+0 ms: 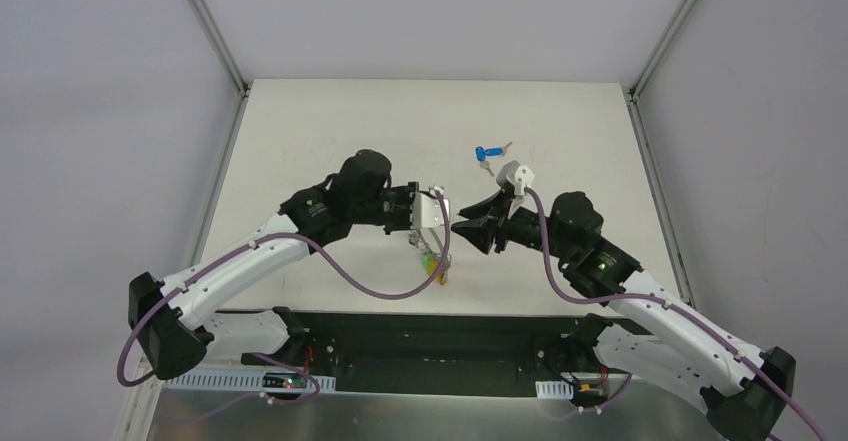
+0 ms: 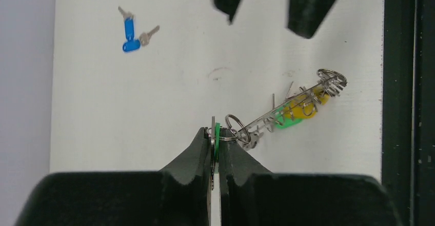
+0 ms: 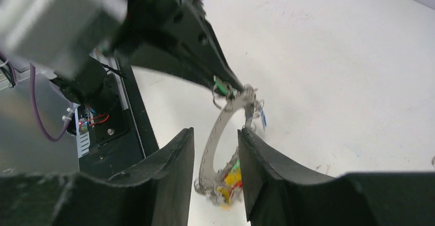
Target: Remove the keys from the keyring
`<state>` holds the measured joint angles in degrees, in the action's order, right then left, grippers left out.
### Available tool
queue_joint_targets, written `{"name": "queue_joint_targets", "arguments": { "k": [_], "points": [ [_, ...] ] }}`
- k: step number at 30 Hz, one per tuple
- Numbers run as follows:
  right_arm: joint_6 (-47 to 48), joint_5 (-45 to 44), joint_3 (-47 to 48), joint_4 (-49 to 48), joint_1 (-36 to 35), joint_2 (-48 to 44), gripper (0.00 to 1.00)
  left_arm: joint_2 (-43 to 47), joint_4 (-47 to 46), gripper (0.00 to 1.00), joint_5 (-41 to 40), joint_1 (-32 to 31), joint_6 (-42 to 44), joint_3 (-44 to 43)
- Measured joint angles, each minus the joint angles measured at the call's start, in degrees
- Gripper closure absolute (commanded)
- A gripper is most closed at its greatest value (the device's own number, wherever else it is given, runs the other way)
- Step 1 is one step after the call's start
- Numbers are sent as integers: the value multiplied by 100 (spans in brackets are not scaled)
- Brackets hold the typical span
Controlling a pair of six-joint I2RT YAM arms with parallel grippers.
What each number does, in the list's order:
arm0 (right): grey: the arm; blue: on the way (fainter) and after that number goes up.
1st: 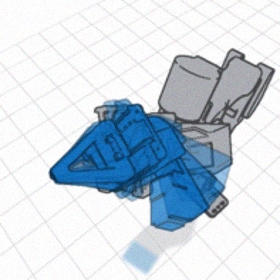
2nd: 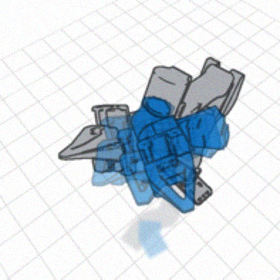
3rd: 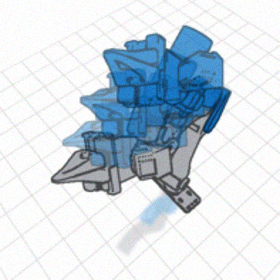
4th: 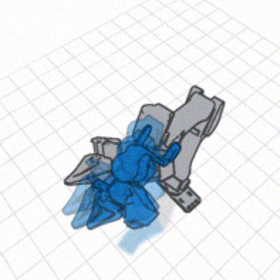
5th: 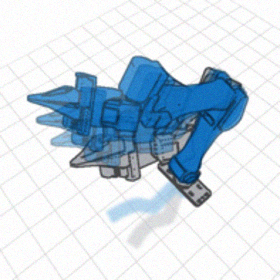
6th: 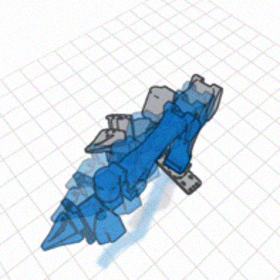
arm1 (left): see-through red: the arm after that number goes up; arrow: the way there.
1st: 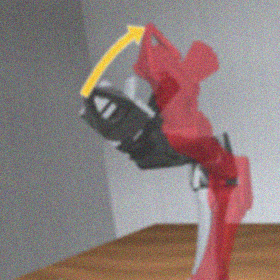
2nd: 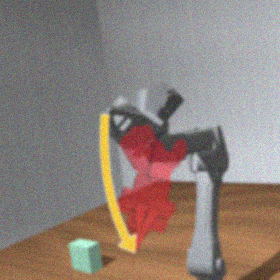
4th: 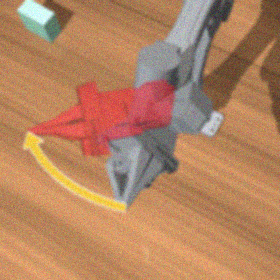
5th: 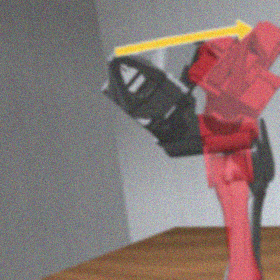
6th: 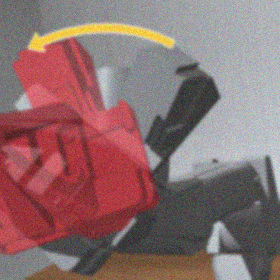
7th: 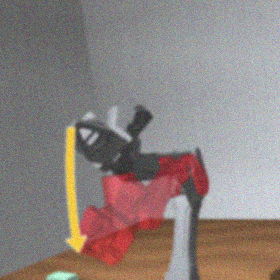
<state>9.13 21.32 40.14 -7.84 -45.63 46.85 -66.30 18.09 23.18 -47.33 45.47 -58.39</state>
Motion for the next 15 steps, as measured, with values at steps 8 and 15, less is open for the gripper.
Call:
{"name": "queue_joint_targets", "arguments": {
  "k": [8,15],
  "points": [
    [-103,-42,-262,186,0,-179,57,-310,1327,100,-1067,-111,-1637,-1412],
    [-192,59,-262,177,0,-181,58,-951,2638,100,-1526,-175,-2966,-2334]
  ]
}}
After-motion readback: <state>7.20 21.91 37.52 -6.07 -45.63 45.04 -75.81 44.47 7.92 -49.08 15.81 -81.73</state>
